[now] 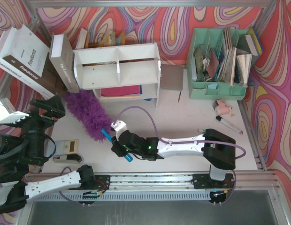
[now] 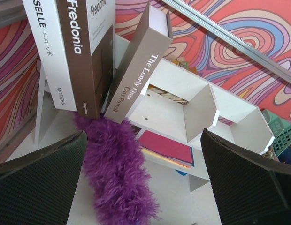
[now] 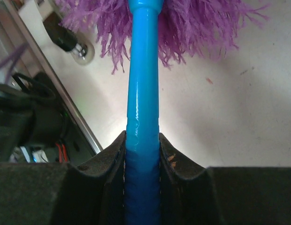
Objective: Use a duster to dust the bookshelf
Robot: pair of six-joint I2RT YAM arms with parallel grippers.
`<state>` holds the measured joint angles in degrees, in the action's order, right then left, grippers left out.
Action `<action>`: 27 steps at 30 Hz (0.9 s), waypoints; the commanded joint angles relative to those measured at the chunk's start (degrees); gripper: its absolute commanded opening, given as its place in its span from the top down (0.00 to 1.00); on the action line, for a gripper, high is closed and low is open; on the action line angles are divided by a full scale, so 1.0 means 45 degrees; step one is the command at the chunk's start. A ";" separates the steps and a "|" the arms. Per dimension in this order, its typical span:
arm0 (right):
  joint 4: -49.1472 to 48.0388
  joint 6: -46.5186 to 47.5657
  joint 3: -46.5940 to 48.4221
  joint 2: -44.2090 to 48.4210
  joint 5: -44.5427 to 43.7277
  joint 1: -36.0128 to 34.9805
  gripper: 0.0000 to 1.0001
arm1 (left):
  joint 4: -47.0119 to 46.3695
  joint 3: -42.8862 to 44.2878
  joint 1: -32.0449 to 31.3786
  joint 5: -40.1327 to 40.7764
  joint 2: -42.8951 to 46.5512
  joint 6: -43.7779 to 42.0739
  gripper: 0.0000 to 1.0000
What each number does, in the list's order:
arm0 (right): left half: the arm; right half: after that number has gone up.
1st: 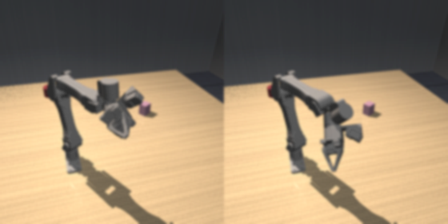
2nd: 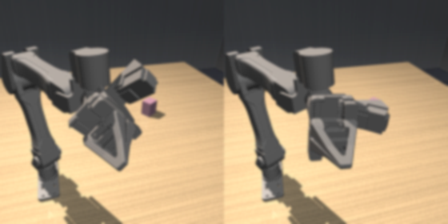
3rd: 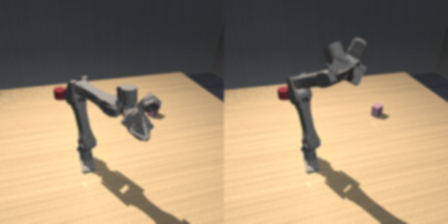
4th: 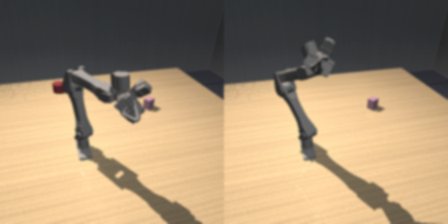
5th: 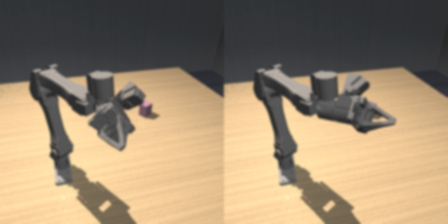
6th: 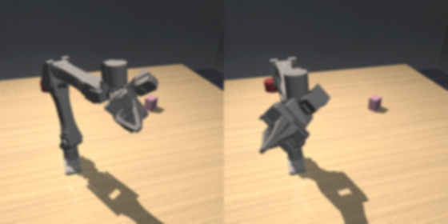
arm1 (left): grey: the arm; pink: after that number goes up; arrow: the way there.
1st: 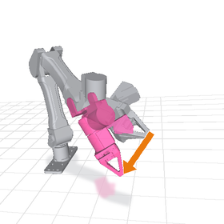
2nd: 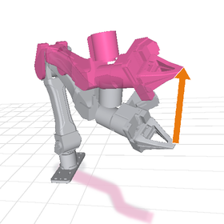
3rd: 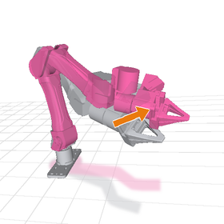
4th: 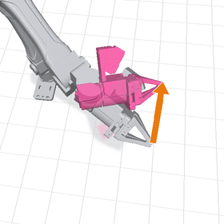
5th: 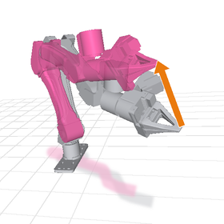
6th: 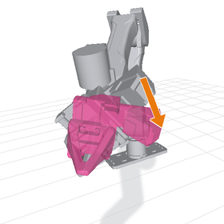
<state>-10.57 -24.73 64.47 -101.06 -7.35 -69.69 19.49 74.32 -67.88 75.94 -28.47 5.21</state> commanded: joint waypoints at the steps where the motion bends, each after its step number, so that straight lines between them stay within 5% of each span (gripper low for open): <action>1: -0.1987 -0.1131 0.0216 0.0103 -0.1065 -0.0019 1.00 | 0.0210 -0.0238 -0.0023 0.0253 0.0332 0.0120 0.02; 10: -0.1211 -0.2790 -0.0565 -0.0501 -0.1327 0.0001 1.00 | 0.0163 -0.0686 -0.0033 0.0380 0.0900 0.0090 0.01; 18: 0.0078 -0.1661 0.1268 -0.1718 0.0111 -0.0016 1.00 | 0.0387 -0.0711 -0.0032 0.0430 0.1221 0.0287 0.02; 27: -0.1223 -0.1195 -0.0715 0.1256 -0.1504 -0.0155 1.00 | 0.0707 -0.0763 -0.0033 0.0506 0.1336 0.0547 0.01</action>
<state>-10.39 -31.29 63.70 -103.72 -8.40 -70.26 21.76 71.48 -67.88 77.03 -23.57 7.18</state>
